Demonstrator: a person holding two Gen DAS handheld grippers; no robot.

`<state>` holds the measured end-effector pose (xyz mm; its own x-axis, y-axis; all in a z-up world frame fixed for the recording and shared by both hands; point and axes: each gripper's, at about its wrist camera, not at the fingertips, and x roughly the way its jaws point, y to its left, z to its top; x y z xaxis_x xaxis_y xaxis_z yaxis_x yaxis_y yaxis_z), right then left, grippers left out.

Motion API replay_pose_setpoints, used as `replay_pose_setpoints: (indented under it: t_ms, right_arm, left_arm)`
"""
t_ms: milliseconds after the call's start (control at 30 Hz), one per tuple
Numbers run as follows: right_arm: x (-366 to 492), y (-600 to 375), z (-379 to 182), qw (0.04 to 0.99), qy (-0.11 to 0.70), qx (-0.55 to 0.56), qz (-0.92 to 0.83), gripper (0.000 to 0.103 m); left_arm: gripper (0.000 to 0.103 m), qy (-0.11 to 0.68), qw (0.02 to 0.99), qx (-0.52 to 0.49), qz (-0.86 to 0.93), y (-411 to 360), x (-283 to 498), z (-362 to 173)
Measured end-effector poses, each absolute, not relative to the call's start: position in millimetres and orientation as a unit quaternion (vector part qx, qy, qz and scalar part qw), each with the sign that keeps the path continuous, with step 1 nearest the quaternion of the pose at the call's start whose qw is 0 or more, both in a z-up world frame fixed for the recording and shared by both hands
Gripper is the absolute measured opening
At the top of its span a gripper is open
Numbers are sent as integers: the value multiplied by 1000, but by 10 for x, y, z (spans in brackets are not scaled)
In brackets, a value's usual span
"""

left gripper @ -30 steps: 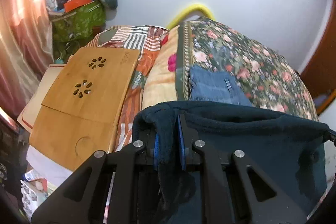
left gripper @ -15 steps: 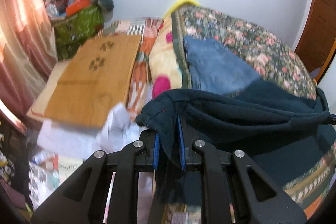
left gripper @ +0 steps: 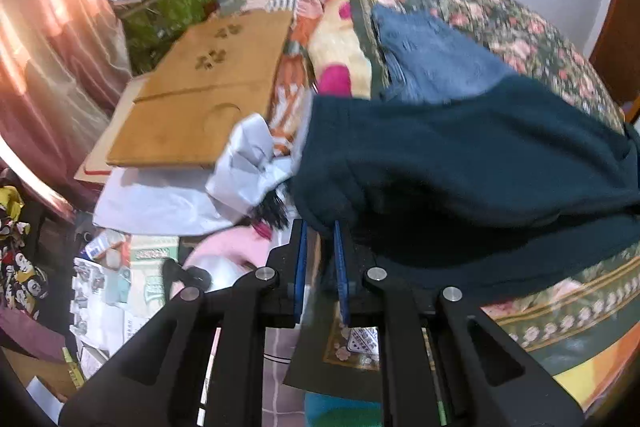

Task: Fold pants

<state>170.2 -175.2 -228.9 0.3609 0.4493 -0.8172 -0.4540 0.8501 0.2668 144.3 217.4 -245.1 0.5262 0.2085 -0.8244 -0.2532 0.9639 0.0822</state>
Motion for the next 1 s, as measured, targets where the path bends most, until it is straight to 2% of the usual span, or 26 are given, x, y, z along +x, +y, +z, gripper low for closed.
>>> replay_pose_setpoints:
  t_ms: [167, 300, 367, 433, 567, 633, 800, 933, 1000]
  right_arm:
    - [1707, -2064, -2087, 843, 475, 13, 251, 20]
    - [1774, -2481, -1919, 864, 457, 40, 210, 22]
    - [1847, -2751, -1847, 875, 446, 49, 180, 29]
    - [1935, -2952, -1789, 882, 442, 53, 155, 30]
    - [2179, -3382, -1763, 890, 439, 60, 105, 30]
    - [2316, -3536, -1778, 891, 441, 65, 86, 31]
    - [2719, -3880, -1961, 889, 445, 99, 46, 33]
    - [3031, -4049, -2155, 885, 450, 115, 15, 51]
    - [3202, -4103, -2274, 884, 452, 118, -7, 52]
  left_arm:
    - [16, 439, 887, -38, 140, 2142, 1510, -2121]
    - [34, 429, 894, -25, 130, 1919, 1721, -1976]
    - [41, 424, 897, -23, 120, 1800, 1847, -1935]
    - [50, 426, 898, -28, 106, 1658, 2026, -1906]
    - [59, 427, 900, -43, 77, 1404, 2376, -1898]
    - [70, 428, 900, -44, 66, 1255, 2575, -1925]
    - [74, 437, 897, -42, 48, 934, 2973, -2039]
    - [74, 446, 892, -15, 68, 783, 3195, -2200]
    - [74, 451, 890, -14, 70, 755, 3274, -2283]
